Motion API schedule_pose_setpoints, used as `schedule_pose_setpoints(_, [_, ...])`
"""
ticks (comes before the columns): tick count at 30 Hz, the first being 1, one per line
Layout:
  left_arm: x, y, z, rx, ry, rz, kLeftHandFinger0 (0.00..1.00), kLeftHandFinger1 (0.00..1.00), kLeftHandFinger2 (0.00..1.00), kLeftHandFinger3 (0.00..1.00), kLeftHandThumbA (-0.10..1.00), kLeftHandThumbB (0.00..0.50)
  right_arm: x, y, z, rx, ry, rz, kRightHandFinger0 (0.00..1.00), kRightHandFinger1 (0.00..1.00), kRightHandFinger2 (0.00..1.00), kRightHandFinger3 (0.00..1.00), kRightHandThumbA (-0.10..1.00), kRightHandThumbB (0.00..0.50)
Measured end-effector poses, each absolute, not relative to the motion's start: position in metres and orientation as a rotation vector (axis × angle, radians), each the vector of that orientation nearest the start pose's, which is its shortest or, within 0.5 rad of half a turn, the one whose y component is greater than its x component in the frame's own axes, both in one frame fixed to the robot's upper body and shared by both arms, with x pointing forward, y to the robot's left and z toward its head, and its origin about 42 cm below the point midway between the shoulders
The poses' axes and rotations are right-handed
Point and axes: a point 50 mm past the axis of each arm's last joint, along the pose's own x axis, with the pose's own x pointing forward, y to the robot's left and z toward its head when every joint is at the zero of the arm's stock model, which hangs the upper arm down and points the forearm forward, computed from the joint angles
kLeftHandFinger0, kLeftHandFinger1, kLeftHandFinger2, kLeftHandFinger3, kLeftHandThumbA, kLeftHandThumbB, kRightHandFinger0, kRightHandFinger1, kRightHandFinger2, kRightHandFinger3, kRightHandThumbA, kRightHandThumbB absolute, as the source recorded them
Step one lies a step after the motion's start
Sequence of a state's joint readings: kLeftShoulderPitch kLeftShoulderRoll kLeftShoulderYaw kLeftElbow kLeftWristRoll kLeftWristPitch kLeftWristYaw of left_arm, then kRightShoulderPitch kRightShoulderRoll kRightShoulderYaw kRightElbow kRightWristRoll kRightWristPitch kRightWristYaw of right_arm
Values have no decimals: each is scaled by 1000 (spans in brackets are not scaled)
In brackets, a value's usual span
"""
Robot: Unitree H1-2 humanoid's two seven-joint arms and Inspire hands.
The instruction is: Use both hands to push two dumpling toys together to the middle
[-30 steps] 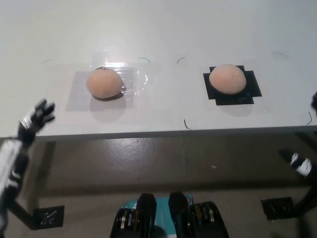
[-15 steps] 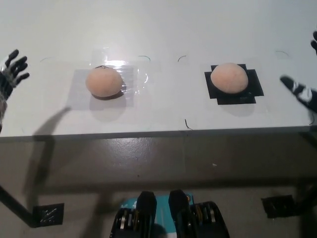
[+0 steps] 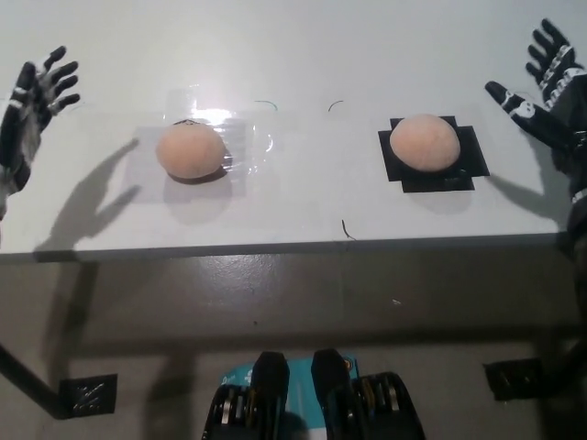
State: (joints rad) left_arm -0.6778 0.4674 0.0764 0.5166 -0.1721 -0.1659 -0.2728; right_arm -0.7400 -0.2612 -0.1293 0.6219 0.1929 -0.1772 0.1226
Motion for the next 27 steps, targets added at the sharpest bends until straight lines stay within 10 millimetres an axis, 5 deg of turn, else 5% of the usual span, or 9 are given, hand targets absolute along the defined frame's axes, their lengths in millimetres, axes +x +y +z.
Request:
schedule_pose_setpoints(13, [520, 329, 269, 360, -218, -194, 1000, 1000, 1000, 1000, 1000, 478, 527, -289, 220, 50, -191, 28, 1000, 1000, 1000, 1000, 1000, 282])
schedule_pose_setpoints(20, [533, 319, 247, 328, -134, -195, 1000, 1000, 1000, 1000, 1000, 408, 529, -291, 209, 76, -163, 22, 1000, 1000, 1000, 1000, 1000, 258])
schedule_pose_setpoints(27, [538, 308, 233, 278, -92, -198, 1000, 1000, 1000, 1000, 1000, 472, 529, -284, 203, 88, -154, 32, 1000, 1000, 1000, 1000, 1000, 277])
